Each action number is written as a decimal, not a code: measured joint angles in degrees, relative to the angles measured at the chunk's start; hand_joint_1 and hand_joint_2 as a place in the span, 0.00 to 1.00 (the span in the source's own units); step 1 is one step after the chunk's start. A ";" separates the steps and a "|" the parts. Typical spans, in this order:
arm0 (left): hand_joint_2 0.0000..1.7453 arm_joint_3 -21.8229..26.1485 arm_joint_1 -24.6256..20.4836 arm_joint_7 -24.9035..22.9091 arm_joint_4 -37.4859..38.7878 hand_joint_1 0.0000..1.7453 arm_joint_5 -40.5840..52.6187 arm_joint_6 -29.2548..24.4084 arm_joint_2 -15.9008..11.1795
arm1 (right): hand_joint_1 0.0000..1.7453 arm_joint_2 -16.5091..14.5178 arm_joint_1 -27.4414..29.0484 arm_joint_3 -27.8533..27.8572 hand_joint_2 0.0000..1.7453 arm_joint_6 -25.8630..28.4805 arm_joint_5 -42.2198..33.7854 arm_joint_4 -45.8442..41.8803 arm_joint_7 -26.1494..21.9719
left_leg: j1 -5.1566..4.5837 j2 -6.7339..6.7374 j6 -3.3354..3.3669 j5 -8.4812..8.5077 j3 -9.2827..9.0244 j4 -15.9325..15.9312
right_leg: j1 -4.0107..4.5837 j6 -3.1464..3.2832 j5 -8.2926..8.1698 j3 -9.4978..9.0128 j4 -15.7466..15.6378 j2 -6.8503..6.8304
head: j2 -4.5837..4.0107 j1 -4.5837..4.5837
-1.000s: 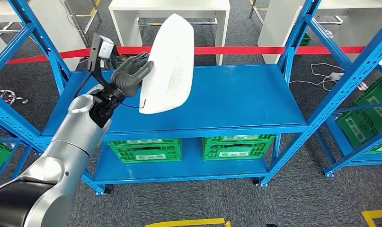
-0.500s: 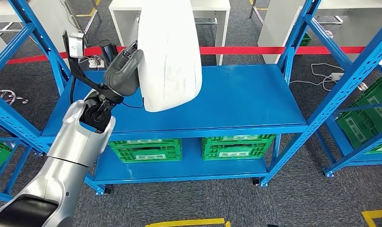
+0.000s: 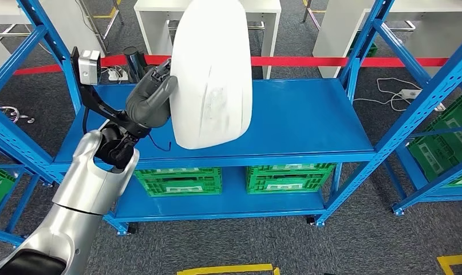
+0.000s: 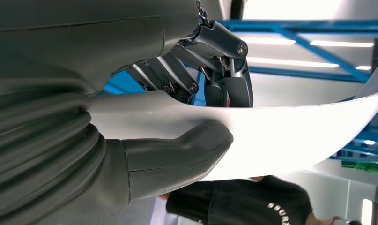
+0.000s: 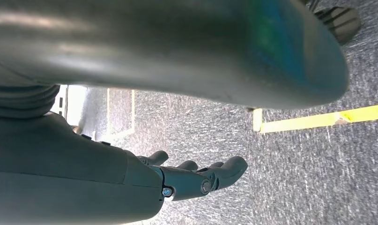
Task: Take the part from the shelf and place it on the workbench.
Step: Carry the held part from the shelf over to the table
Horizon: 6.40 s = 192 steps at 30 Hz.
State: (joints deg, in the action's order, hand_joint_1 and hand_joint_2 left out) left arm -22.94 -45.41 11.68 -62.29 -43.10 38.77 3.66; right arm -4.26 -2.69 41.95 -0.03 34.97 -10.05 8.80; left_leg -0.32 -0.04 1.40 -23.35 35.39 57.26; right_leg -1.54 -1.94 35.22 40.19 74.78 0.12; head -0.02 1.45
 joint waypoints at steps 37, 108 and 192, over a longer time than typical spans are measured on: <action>1.00 -6.21 3.96 -1.81 -5.92 1.00 -5.08 1.38 -4.05 | 0.00 -1.07 0.36 1.58 0.00 0.03 -0.34 0.02 -1.31 | -0.17 0.64 -1.95 1.78 3.89 2.42 | 0.35 1.50 -4.04 -8.84 -13.77 0.45 | 0.00 0.07; 1.00 -0.46 8.14 1.94 -8.10 1.00 1.80 -1.98 -8.34 | 0.00 -0.92 -0.15 3.41 0.00 -2.20 -0.26 0.11 -1.30 | 0.49 0.15 -4.06 -8.36 5.55 17.37 | 0.28 3.26 -9.64 -3.90 -15.40 -0.28 | 0.00 0.66; 1.00 1.75 8.48 3.82 -7.04 1.00 -1.99 -2.33 -8.25 | 0.00 -0.94 0.51 3.95 0.00 -6.03 2.55 0.11 -3.25 | -0.05 -5.31 -2.13 -1.75 0.88 2.19 | 0.57 2.29 -6.41 -6.46 -14.50 1.34 | 0.00 0.27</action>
State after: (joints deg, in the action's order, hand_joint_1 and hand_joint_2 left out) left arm -21.20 -36.93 15.50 -69.32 -45.09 36.45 -4.58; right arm -5.20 -2.18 45.90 -6.05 37.52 -9.94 5.55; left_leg -0.37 -5.34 -0.73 -25.09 36.26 59.46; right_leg -0.97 0.35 28.81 33.73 60.28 1.46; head -0.02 1.72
